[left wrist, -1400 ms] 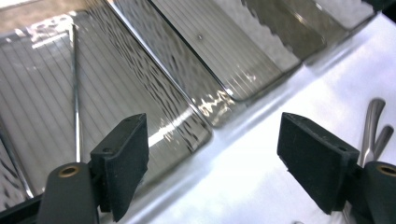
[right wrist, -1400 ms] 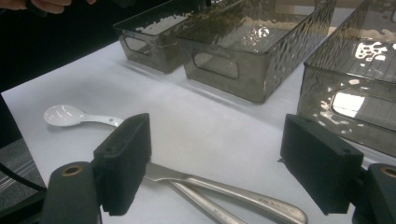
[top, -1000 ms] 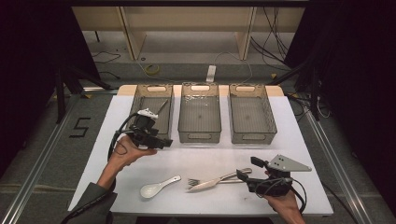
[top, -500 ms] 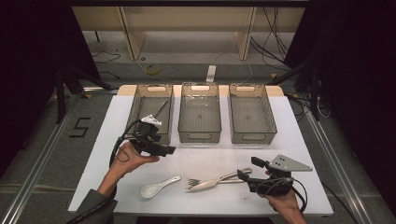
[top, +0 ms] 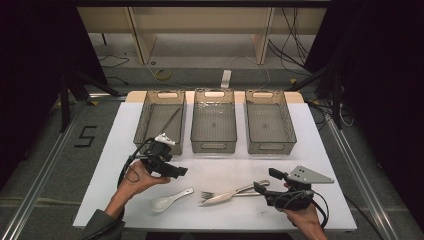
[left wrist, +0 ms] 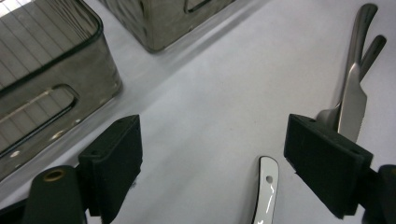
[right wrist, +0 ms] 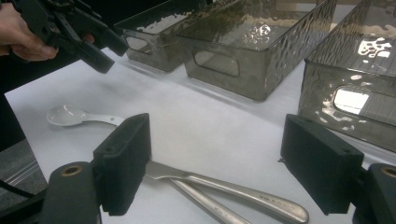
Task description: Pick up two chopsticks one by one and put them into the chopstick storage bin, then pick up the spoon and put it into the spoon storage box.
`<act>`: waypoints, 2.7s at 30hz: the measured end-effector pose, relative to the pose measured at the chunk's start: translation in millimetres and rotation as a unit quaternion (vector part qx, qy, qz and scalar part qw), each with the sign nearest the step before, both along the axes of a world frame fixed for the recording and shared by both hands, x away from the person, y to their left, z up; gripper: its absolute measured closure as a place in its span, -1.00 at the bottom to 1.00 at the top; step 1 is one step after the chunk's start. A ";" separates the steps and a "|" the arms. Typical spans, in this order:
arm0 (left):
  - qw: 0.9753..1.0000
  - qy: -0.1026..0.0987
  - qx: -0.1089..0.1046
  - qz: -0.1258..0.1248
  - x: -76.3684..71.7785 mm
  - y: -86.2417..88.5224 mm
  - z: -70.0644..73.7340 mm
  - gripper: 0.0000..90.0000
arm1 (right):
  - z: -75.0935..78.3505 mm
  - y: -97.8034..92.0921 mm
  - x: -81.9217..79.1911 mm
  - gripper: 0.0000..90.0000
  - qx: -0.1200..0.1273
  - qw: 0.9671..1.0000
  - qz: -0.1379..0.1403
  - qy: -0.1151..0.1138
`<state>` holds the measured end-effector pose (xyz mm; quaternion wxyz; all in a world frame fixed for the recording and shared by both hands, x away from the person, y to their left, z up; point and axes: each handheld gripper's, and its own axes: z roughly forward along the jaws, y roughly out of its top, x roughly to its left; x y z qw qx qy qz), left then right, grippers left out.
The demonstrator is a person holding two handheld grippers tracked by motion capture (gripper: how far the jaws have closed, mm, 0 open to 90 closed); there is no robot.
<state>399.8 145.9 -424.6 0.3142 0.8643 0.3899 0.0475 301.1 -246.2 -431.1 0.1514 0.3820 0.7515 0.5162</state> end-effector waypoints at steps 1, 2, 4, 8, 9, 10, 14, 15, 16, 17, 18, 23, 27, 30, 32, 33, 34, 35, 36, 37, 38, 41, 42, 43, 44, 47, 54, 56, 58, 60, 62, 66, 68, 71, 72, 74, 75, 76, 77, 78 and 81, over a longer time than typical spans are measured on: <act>1.000 0.001 0.001 0.000 -0.6 -0.7 -1.1 -0.58 | -0.1 -0.1 0.1 -0.44 0.000 1.000 0.000 0.000; 1.000 0.002 0.003 -0.002 -1.4 -1.3 -2.4 -0.58 | -0.2 -0.2 0.1 -0.44 0.000 1.000 0.000 0.000; 1.000 0.006 0.008 -0.005 -3.0 -2.3 -4.6 -0.58 | -0.2 -0.2 -0.1 -0.44 0.000 1.000 0.000 0.000; 1.000 0.015 0.017 -0.008 -6.6 -5.1 -9.2 -0.58 | 0.0 -0.6 -0.7 -0.44 -0.001 1.000 -0.002 -0.001; 1.000 0.016 0.021 -0.011 -6.9 -5.7 -10.6 -0.58 | 0.1 -0.9 -0.9 -0.44 0.000 1.000 -0.002 0.000; 0.999 0.018 0.025 -0.013 -7.3 -6.6 -11.8 -0.58 | 0.1 -0.9 -0.9 -0.44 0.000 1.000 -0.003 0.000; 0.999 0.020 0.045 -0.021 -8.5 -9.8 -14.9 -0.58 | 0.0 -0.7 -1.5 -0.44 -0.002 1.000 -0.003 0.000; 0.998 0.024 0.047 -0.024 -8.7 -10.3 -15.4 -0.57 | -0.2 -0.8 -1.5 -0.44 -0.002 1.000 -0.003 0.001; 0.998 0.028 0.047 -0.025 -9.2 -11.4 -16.4 -0.55 | -0.2 -1.0 -1.6 -0.44 -0.002 1.000 -0.003 0.000; 0.998 0.031 0.050 -0.028 -9.5 -12.5 -17.3 -0.54 | -0.2 -1.4 -1.8 -0.44 -0.001 1.000 -0.002 0.000; 0.997 0.033 0.054 -0.031 -10.0 -13.8 -18.0 -0.53 | -0.2 -1.7 -1.7 -0.44 -0.001 1.000 -0.003 0.000; 0.995 0.040 0.071 -0.053 -14.9 -20.2 -20.6 -0.45 | 0.0 -1.0 -1.6 -0.44 -0.002 1.000 -0.002 0.000; 0.993 0.047 0.081 -0.070 -19.6 -26.0 -22.9 -0.34 | 0.0 -1.7 -2.4 -0.44 -0.002 1.000 -0.005 -0.001; 0.990 0.056 0.093 -0.086 -22.6 -30.3 -24.8 -0.24 | 0.2 -2.4 -3.4 -0.44 -0.005 1.000 -0.007 -0.002; 0.989 0.063 0.098 -0.093 -24.2 -32.1 -26.8 -0.17 | 0.3 -2.4 -3.9 -0.44 -0.005 1.000 -0.008 -0.001; 0.988 0.067 0.102 -0.096 -25.0 -32.7 -27.9 -0.11 | 0.5 -2.4 -4.2 -0.44 -0.004 1.000 -0.008 -0.002; 0.987 0.067 0.109 -0.101 -25.3 -33.0 -28.9 -0.08 | 0.5 -2.3 -4.1 -0.44 -0.005 1.000 -0.009 -0.002; 0.986 0.069 0.113 -0.103 -25.8 -33.3 -29.8 -0.05 | 0.4 -2.1 -4.1 -0.44 -0.005 1.000 -0.009 0.000; 0.985 0.071 0.115 -0.104 -26.2 -33.6 -30.7 -0.02 | 0.3 -2.0 -4.0 -0.44 -0.005 1.000 -0.009 0.000; 0.985 0.077 0.116 -0.105 -27.0 -33.8 -31.2 0.00 | 0.4 -1.8 -4.1 -0.44 -0.006 1.000 -0.009 0.000; 0.985 0.079 0.115 -0.106 -27.7 -34.2 -31.8 0.04 | 0.4 -1.7 -3.9 -0.44 -0.007 1.000 -0.008 -0.002; 0.983 0.082 0.123 -0.112 -29.8 -35.5 -32.7 0.16 | 0.2 -0.8 -4.0 -0.44 -0.008 1.000 -0.007 -0.002; 0.982 0.083 0.126 -0.114 -30.6 -36.1 -33.0 0.18 | 0.2 -0.6 -3.9 -0.44 -0.008 1.000 -0.007 -0.002; 0.982 0.083 0.126 -0.114 -31.6 -36.8 -33.6 0.20 | 0.1 -0.6 -3.7 -0.44 -0.009 1.000 -0.006 -0.003; 0.981 0.083 0.129 -0.118 -32.2 -37.1 -33.5 0.22 | 0.0 -0.4 -3.6 -0.44 -0.009 1.000 -0.006 -0.002; 0.981 0.082 0.129 -0.120 -33.9 -37.8 -34.1 0.29 | -0.2 -0.2 -3.4 -0.44 -0.009 1.000 -0.006 -0.003; 0.979 0.083 0.141 -0.120 -33.1 -36.4 -37.1 0.43 | 0.0 -0.4 -3.7 -0.44 -0.009 1.000 -0.007 -0.001; 0.978 0.080 0.145 -0.123 -33.2 -35.8 -37.1 0.48 | 0.1 -0.4 -3.7 -0.44 -0.010 1.000 -0.006 -0.003; 0.977 0.082 0.150 -0.126 -33.3 -35.8 -36.7 0.48 | 0.2 -0.3 -3.9 -0.44 -0.009 1.000 -0.006 -0.002; 0.977 0.086 0.149 -0.124 -34.0 -35.4 -36.7 0.48 | 0.2 -0.6 -3.6 -0.44 -0.009 1.000 -0.007 -0.002; 0.976 0.088 0.153 -0.127 -34.6 -34.7 -36.4 0.50 | 0.2 -0.8 -3.5 -0.44 -0.008 1.000 -0.008 -0.001; 0.975 0.080 0.163 -0.129 -35.5 -35.6 -36.7 0.59 | 0.1 -0.5 -3.5 -0.44 -0.010 1.000 -0.008 -0.002; 0.974 0.075 0.168 -0.135 -36.1 -36.2 -36.7 0.62 | 0.2 -0.4 -3.6 -0.44 -0.010 1.000 -0.008 -0.002; 0.974 0.073 0.167 -0.138 -35.7 -35.5 -36.9 0.65 | 0.4 -0.4 -3.9 -0.43 -0.010 1.000 -0.008 -0.003; 0.974 0.074 0.163 -0.135 -35.3 -34.9 -37.0 0.66 | 0.3 -0.4 -3.8 -0.44 -0.010 1.000 -0.007 -0.003; 0.975 0.075 0.159 -0.136 -34.8 -33.7 -37.2 0.66 | 0.4 -0.3 -3.9 -0.44 -0.010 1.000 -0.007 -0.003; 0.975 0.076 0.157 -0.136 -34.6 -33.3 -37.1 0.67 | 0.4 -0.3 -4.0 -0.44 -0.010 1.000 -0.008 -0.003; 0.976 0.077 0.153 -0.134 -34.0 -32.6 -37.0 0.67 | 0.4 -0.3 -3.9 -0.43 -0.010 1.000 -0.008 -0.003; 0.976 0.082 0.150 -0.134 -33.3 -31.6 -36.9 0.67 | 0.4 -0.3 -3.9 -0.44 -0.010 1.000 -0.008 -0.003; 0.976 0.084 0.149 -0.134 -32.5 -30.5 -36.7 0.67 | 0.4 -0.3 -3.8 -0.43 -0.010 1.000 -0.008 -0.003; 0.979 0.080 0.139 -0.128 -32.0 -28.3 -34.3 0.67 | 0.5 -0.5 -3.9 -0.43 -0.010 1.000 -0.008 -0.003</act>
